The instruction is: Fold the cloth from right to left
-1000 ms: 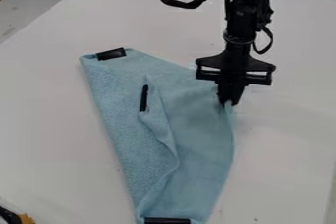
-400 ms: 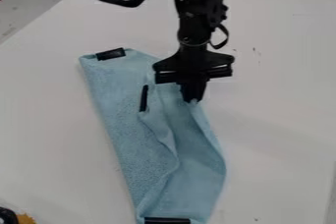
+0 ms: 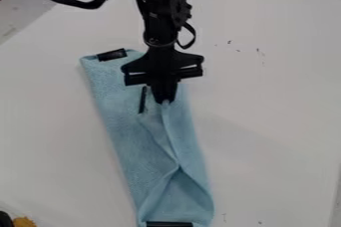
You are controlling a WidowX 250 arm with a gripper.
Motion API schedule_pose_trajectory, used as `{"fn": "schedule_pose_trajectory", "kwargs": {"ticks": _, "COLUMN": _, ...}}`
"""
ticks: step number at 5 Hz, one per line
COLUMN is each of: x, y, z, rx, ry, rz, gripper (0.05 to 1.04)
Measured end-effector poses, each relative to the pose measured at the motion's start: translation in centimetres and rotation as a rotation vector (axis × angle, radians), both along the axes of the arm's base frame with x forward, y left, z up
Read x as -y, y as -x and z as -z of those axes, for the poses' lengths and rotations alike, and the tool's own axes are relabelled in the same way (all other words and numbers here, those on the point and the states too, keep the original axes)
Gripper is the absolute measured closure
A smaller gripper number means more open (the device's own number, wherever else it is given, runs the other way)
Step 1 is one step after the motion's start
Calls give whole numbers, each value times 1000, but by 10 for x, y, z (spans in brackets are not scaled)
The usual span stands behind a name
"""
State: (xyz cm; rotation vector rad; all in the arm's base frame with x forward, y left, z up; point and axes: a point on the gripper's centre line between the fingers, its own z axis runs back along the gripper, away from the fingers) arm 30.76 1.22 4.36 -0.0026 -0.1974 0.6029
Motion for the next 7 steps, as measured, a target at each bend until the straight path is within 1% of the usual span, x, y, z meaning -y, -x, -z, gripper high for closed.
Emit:
{"fn": "schedule_pose_trajectory", "kwargs": {"ticks": 1, "x": -8, "y": 11, "z": 0, "rx": -24, "ry": -13, "rz": -5, "gripper": 1012}}
{"fn": "schedule_pose_trajectory", "kwargs": {"ticks": 2, "x": -9, "y": 21, "z": 4, "rx": -31, "ry": -3, "rz": -25, "gripper": 994}}
{"fn": "schedule_pose_trajectory", "kwargs": {"ticks": 3, "x": -8, "y": 27, "z": 14, "rx": -9, "ry": 25, "rz": -15, "gripper": 833}}
{"fn": "schedule_pose_trajectory", "kwargs": {"ticks": 4, "x": -14, "y": 30, "z": 19, "rx": -25, "ry": 20, "rz": 23, "gripper": 558}}
{"fn": "schedule_pose_trajectory", "kwargs": {"ticks": 5, "x": -24, "y": 42, "z": 19, "rx": -110, "ry": -11, "rz": 65, "gripper": 247}}
{"fn": "schedule_pose_trajectory", "kwargs": {"ticks": 6, "x": -33, "y": 42, "z": 9, "rx": -170, "ry": -41, "rz": 117, "gripper": 74}}
{"fn": "schedule_pose_trajectory", "kwargs": {"ticks": 7, "x": -38, "y": 38, "z": -2, "rx": -199, "ry": -64, "rz": 158, "gripper": 76}}
